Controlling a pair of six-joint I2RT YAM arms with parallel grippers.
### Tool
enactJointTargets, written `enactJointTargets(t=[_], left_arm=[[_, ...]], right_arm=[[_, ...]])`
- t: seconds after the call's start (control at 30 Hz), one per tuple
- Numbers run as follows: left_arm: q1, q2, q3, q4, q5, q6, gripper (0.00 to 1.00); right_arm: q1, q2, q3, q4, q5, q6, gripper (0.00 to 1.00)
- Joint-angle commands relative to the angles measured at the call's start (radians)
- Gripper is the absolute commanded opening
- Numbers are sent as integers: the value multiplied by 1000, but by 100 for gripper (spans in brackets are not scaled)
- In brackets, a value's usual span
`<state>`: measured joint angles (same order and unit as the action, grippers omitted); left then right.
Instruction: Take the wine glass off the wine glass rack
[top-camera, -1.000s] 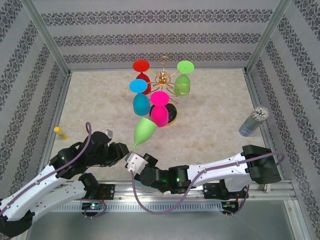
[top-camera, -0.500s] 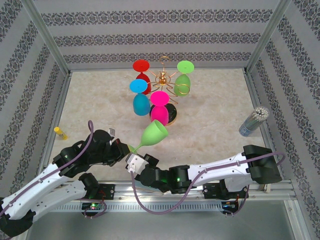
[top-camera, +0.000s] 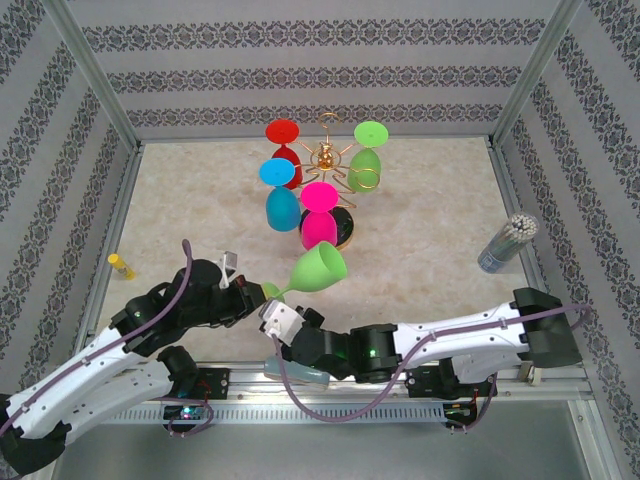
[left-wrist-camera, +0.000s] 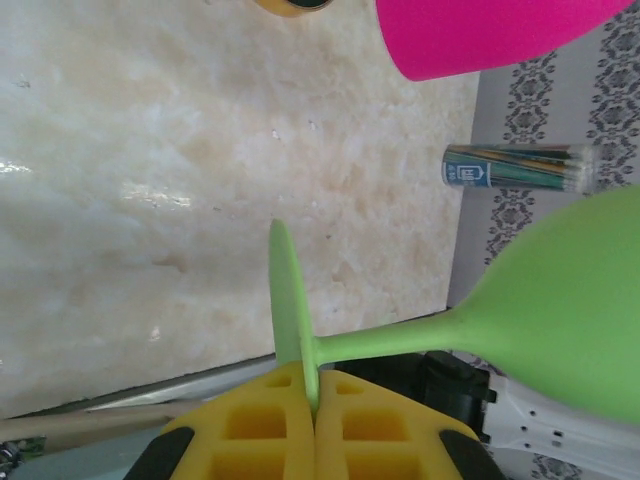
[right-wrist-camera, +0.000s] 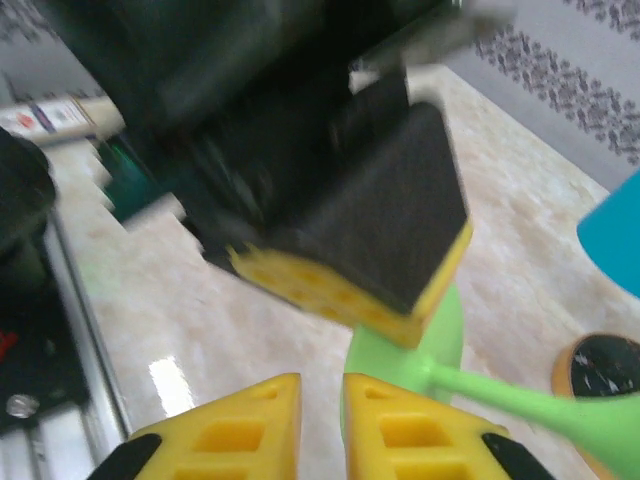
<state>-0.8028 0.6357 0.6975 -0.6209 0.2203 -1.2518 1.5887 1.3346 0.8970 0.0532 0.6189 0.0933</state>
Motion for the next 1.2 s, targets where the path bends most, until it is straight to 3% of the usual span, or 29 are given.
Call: enactJointTargets(t=[0.0, 0.07, 0.3, 0.4, 0.53, 0.7, 0.9, 1.17], left_arm=[[10, 4, -32, 109, -32, 60, 0], [10, 4, -42, 139, -33, 68, 0], [10, 21, -73, 236, -8, 104, 0], [10, 18, -108, 291, -2, 117, 0], [10, 10, -154, 352, 4, 121, 0], [10, 9, -181, 386, 8, 144, 0], [10, -4, -224, 470, 20, 149, 0], [10, -4, -253, 519, 27, 144, 0]], right_arm=[[4, -60, 44, -11, -43, 65, 22], [1, -83, 49, -34, -54, 86, 28], [-32, -167, 112, -203, -104, 191, 34], [-82, -194, 188, -331, -205, 261, 34], [-173, -263, 220, -374, -361, 361, 34], [-351, -352, 213, -432, -582, 462, 37], [-494, -392, 222, -551, -648, 485, 41], [-558, -378, 290, -716, -630, 464, 47]])
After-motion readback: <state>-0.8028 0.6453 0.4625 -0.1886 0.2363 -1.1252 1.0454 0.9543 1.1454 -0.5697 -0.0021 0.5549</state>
